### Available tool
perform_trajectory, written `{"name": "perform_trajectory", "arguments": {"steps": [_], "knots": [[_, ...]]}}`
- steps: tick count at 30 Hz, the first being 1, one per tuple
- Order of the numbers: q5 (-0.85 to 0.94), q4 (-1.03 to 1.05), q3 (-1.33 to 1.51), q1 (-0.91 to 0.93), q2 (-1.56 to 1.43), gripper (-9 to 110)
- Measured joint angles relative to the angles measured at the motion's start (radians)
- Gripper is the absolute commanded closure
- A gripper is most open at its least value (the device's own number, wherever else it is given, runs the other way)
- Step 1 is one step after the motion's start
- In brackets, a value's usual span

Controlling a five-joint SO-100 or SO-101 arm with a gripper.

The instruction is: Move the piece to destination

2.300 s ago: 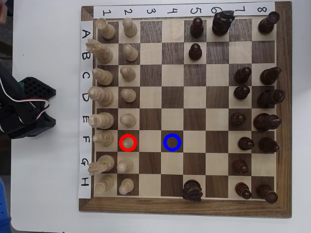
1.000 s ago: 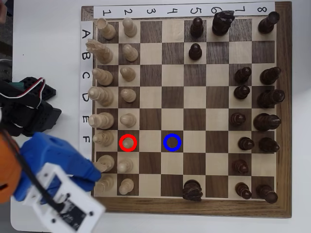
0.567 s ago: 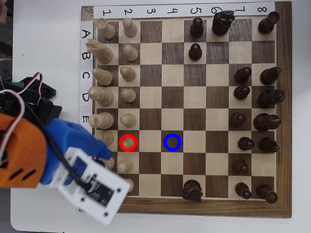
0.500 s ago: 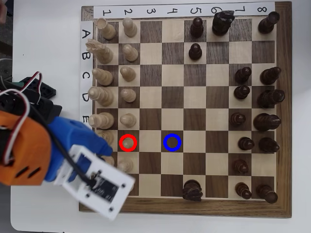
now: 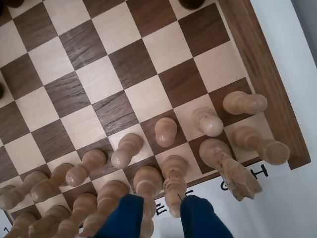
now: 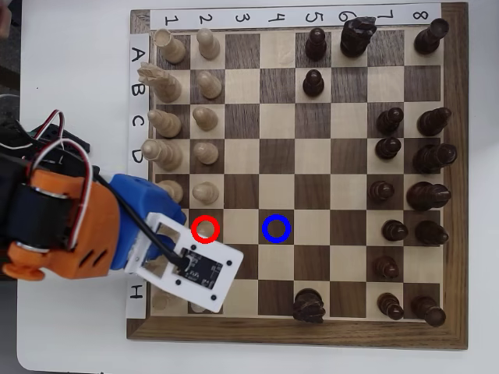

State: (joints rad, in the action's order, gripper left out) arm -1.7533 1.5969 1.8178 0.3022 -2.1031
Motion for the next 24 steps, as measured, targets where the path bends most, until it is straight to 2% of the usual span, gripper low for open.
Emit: {"name": "perform_trajectory", "arguments": {"steps": [24], "knots": [[0.0,-0.186,0.152,-0.063,0.049,86]]}}
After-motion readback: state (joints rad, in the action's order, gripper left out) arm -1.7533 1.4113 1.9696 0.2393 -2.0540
